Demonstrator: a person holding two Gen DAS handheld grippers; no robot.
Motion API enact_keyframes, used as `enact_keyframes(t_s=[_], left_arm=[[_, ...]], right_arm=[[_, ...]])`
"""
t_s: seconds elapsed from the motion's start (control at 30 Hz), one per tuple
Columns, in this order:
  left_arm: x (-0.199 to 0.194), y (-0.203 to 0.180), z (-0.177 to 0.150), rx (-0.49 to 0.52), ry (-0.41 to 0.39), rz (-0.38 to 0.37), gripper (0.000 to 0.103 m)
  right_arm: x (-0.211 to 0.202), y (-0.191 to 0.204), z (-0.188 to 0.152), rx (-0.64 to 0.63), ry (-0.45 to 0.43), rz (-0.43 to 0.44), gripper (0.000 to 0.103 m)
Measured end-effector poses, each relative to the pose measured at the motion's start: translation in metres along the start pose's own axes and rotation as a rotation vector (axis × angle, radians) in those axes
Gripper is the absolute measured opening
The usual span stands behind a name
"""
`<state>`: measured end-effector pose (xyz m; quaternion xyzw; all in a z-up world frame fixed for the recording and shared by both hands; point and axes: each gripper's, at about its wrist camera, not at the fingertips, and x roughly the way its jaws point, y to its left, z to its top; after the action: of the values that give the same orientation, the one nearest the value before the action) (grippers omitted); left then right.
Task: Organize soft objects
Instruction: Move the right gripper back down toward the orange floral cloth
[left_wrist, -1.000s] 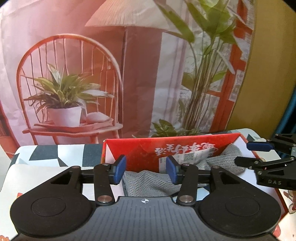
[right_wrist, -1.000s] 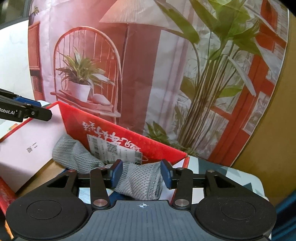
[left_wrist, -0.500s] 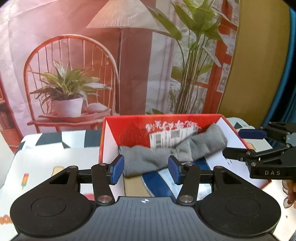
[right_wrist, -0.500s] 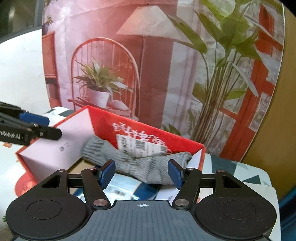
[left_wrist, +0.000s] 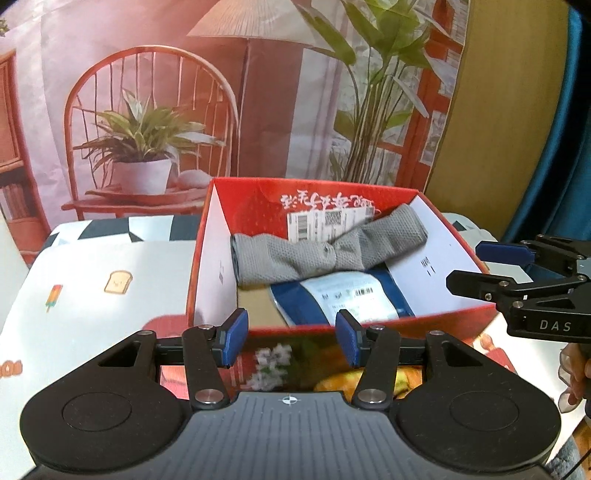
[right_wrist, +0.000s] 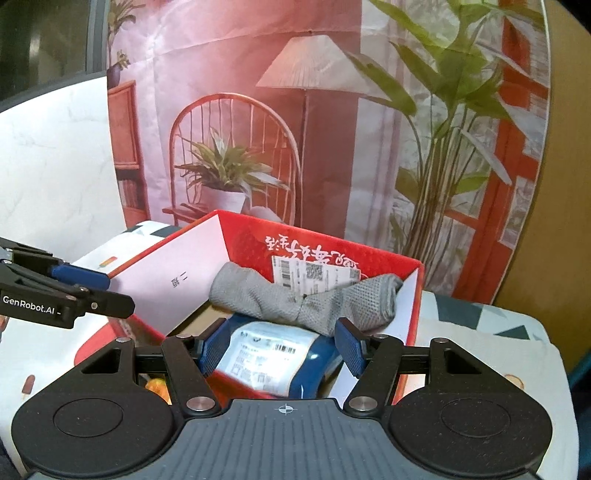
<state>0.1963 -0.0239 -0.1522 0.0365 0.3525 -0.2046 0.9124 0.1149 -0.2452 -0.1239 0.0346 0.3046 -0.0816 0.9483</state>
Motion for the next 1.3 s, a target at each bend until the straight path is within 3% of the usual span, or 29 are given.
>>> enact_keyframes(t_s=[0.33, 0.9, 1.3], left_arm=[[-0.009, -0.01, -0.021, 0.0, 0.015, -0.01, 0.055], [-0.013, -0.008, -0.047, -0.026, 0.054, -0.011, 0.055], [0.014, -0.027, -0.068, -0.077, 0.101, -0.117, 0.054]], right_arm=[[-0.024, 0.014, -0.037, 0.018, -0.015, 0.005, 0.059], [0.001, 0.042, -0.117, 0.116, 0.113, 0.038, 0.059], [-0.012, 0.047, -0.142, 0.144, 0.053, 0.039, 0.059]])
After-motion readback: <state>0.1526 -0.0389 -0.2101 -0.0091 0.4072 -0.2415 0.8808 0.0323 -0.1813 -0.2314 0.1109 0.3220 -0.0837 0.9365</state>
